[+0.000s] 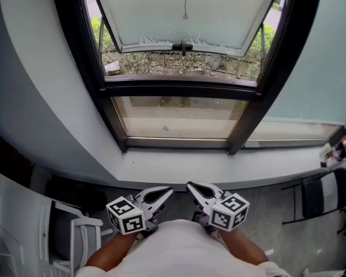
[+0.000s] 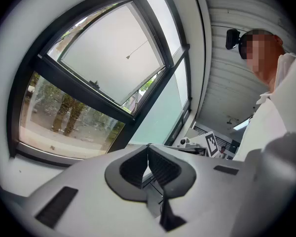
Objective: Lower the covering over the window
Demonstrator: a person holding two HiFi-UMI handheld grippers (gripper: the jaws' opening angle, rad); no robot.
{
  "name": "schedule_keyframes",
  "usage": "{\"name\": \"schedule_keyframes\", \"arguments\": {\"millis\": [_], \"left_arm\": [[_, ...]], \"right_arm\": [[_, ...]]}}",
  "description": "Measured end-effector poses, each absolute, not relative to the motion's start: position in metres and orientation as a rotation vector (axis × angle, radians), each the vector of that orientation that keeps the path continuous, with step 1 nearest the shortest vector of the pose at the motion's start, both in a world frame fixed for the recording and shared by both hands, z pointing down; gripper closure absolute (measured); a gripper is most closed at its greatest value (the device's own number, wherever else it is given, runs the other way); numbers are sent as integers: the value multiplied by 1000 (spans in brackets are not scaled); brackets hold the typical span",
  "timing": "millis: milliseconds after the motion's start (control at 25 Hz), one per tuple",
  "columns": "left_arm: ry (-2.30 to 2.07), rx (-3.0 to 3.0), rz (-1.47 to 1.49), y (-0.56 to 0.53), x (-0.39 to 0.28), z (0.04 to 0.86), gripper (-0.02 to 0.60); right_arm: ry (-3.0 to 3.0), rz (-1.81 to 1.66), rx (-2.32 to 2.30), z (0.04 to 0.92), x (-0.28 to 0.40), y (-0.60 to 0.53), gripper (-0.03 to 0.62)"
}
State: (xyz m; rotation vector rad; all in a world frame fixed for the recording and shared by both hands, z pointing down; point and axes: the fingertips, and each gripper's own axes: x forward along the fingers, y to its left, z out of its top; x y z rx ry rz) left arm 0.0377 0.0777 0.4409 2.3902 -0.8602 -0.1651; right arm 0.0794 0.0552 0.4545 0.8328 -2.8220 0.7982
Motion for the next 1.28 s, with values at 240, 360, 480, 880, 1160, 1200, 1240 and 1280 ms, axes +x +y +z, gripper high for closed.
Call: {"name": "schedule_keyframes", "arguments": {"millis": [240,360,480,880,1160,1200,1240,1280], "left_arm": [[-856,2390,-164,78,37,442,565],[-874,2387,-179,73,30,440,565],[-896,2381,-190,69,23,439,565],[-976,2436,-175,46,1,425,564],[-1050,2488,-106,31,-17,423,563],[-1061,2495,-99,29,-19,423,563],[-1069,2500,-95,28,-21,422,563],[-1074,2504,-91,27,-23,421,563]], "right_arm": [[-2819,789,834,454,77,55,572],[-2817,781,837,454,77,53,572],[-2809,774,840,455,77,52,572],[-2796,717,977,448,89,24,568],[-2791,684,1116,442,91,10,505],[-2796,685,1129,441,89,9,495],[-2799,685,1139,440,88,9,491],[-2799,683,1146,439,86,9,490]]}}
